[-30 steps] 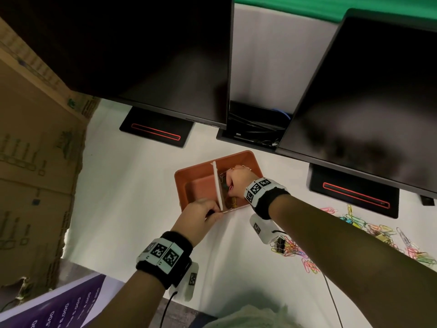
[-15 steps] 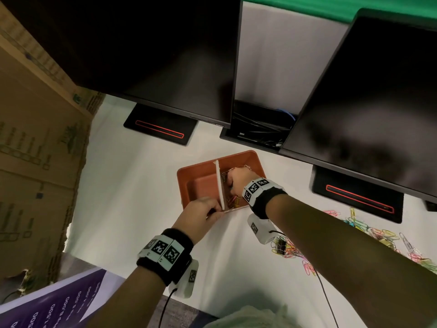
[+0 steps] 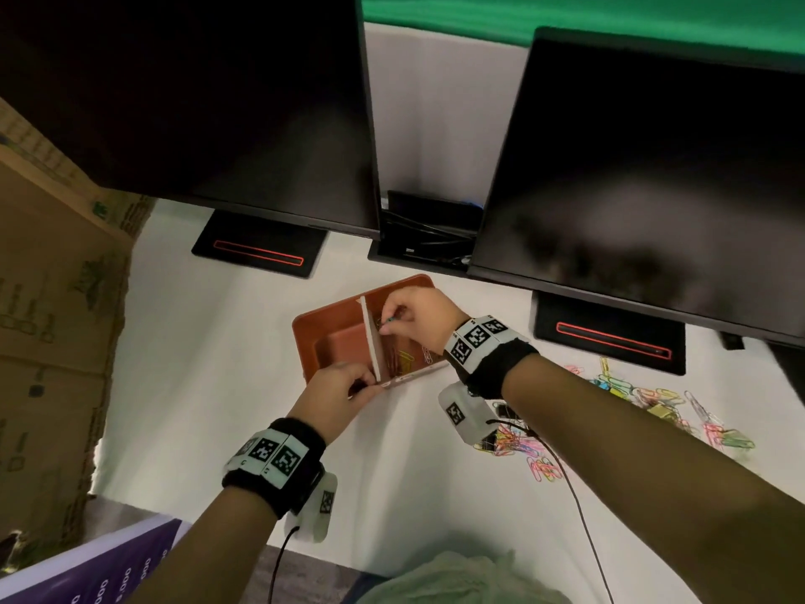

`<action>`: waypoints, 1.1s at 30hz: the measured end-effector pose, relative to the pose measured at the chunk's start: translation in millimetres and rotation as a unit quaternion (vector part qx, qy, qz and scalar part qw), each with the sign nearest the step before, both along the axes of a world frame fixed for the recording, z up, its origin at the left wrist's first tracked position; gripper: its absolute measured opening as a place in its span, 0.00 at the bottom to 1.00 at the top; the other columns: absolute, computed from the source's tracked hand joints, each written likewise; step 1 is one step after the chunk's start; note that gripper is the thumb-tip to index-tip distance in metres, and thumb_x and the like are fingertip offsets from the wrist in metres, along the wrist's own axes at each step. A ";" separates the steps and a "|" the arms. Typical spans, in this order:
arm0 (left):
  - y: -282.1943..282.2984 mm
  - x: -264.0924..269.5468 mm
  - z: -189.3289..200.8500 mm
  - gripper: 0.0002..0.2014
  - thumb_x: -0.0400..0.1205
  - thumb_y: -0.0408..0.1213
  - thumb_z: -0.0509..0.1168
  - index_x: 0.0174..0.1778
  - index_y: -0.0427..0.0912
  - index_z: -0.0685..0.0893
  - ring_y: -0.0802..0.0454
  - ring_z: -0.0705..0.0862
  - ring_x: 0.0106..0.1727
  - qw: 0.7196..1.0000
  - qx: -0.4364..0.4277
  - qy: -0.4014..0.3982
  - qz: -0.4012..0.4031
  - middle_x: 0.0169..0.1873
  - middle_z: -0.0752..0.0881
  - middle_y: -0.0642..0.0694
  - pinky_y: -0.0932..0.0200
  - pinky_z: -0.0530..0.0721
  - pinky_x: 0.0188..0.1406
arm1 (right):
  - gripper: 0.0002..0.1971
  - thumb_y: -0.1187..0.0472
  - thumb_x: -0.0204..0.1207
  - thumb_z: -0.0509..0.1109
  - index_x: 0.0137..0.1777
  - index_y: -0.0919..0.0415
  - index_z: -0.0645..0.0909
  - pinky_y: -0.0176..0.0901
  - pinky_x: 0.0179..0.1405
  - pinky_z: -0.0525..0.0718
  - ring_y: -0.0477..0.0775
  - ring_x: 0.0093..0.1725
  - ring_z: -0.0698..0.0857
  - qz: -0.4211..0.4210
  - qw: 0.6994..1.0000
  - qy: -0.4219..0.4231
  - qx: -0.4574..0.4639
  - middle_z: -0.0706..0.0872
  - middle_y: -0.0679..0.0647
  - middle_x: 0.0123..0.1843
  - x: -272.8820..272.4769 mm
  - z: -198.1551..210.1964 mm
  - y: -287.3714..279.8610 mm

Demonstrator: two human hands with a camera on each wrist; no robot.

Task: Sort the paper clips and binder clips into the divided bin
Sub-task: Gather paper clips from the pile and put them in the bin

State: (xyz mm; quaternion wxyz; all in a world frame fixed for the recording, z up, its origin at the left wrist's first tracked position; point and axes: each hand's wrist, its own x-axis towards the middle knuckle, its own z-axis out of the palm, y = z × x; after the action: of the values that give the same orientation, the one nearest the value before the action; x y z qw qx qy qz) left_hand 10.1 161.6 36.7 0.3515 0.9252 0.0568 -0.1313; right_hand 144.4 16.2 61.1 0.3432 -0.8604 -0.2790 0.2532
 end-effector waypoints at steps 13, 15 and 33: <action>-28.2 -7.9 27.9 0.08 0.75 0.42 0.72 0.44 0.46 0.81 0.67 0.79 0.42 0.993 0.003 -0.111 0.031 0.42 0.78 0.54 0.77 0.72 0.42 | 0.06 0.57 0.75 0.73 0.46 0.53 0.78 0.47 0.41 0.88 0.47 0.27 0.83 -0.149 0.985 0.077 0.040 0.86 0.48 0.35 -7.6 -1.4 -87.4; -35.6 -8.0 26.7 0.07 0.75 0.42 0.71 0.45 0.46 0.82 0.66 0.78 0.43 0.994 0.000 -0.106 0.014 0.42 0.78 0.54 0.78 0.71 0.42 | 0.05 0.57 0.75 0.72 0.46 0.54 0.79 0.45 0.38 0.85 0.47 0.27 0.81 -0.131 0.987 0.071 0.055 0.87 0.53 0.33 -12.2 -2.1 -81.0; -39.2 -7.2 1.9 0.07 0.75 0.32 0.71 0.46 0.46 0.87 0.49 0.81 0.46 0.986 0.072 -0.147 0.012 0.44 0.86 0.50 0.53 0.81 0.49 | 0.07 0.53 0.78 0.67 0.47 0.56 0.79 0.41 0.47 0.80 0.50 0.45 0.81 -0.118 0.989 -0.045 0.072 0.81 0.51 0.47 3.3 -9.4 -69.4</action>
State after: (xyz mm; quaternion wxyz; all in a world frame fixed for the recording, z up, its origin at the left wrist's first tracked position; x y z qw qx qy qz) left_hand 2.9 122.3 38.6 0.2900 0.9566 0.0247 0.0152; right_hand 147.7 -53.2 51.7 0.4185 -0.8711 -0.2076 0.1511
